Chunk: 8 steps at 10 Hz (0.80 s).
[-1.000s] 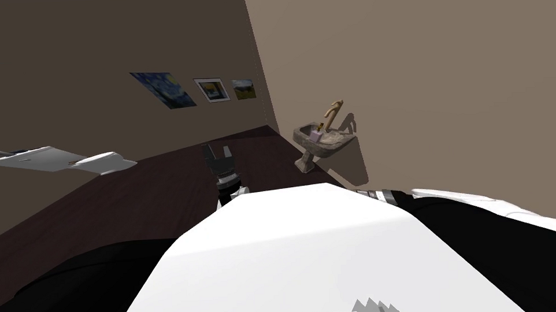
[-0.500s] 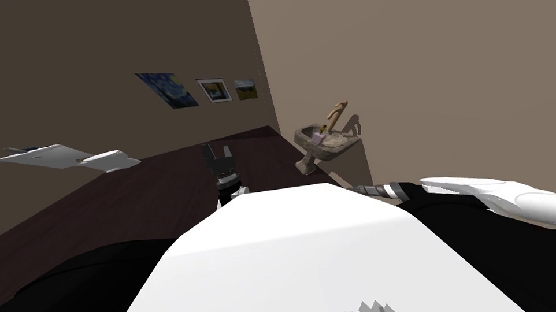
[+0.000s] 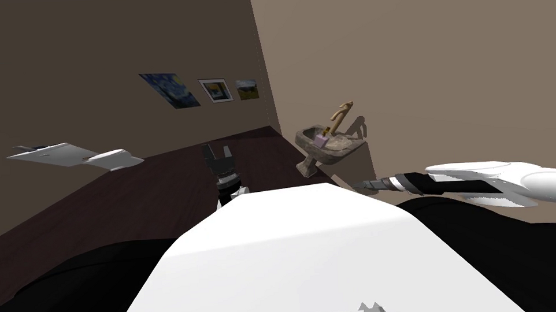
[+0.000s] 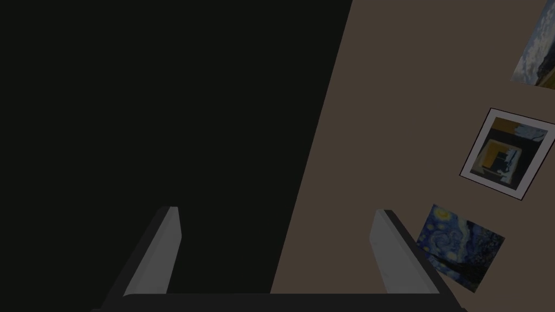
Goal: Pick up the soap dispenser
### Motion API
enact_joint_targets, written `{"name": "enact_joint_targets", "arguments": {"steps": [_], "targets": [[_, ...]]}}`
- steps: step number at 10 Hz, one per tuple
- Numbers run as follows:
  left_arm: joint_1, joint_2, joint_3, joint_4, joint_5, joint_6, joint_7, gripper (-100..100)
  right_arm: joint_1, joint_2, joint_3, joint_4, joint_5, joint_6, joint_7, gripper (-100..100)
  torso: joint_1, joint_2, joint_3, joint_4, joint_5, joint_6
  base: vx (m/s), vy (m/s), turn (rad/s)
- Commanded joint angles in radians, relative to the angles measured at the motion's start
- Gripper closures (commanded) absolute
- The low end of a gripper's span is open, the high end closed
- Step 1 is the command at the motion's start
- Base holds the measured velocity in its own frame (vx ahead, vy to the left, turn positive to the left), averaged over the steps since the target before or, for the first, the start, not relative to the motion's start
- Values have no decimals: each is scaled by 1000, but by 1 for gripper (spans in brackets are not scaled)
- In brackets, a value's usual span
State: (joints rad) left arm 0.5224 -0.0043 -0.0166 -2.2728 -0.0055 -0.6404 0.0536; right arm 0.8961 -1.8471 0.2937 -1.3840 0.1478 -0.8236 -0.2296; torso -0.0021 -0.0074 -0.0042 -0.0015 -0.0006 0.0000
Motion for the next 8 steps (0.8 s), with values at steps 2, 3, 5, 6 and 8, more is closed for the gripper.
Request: {"name": "enact_joint_targets", "arguments": {"steps": [2, 3, 5, 6, 8], "targets": [[0, 0, 0, 0, 0, 0, 0, 0, -14, -68, 7, 35, -1, -19, -13, -100, 0, 0, 0, 0, 0, 0, 92, -31, 56], [0, 0, 0, 0, 0, 0, 0, 0, -22, -109, 11, 58, -4, -30, -22, -100, -1, 1, 1, 0, 0, 0, 95, -24, 54], [0, 0, 0, 0, 0, 0, 0, 0, -31, -157, 14, 80, -9, -40, -31, -100, 0, 1, 1, 0, 0, 0, 106, -20, 55], [0, 0, 0, 0, 0, 0, 0, 0, -31, -173, 14, 80, -14, -40, -31, -100, 1, -1, -1, 0, 0, 0, 107, -27, 45], [0, 0, 0, 0, 0, 0, 0, 0, -39, -219, 15, 100, -13, -50, -39, -100, 1, -1, -1, 0, 0, 0, 119, -8, 57]]}}
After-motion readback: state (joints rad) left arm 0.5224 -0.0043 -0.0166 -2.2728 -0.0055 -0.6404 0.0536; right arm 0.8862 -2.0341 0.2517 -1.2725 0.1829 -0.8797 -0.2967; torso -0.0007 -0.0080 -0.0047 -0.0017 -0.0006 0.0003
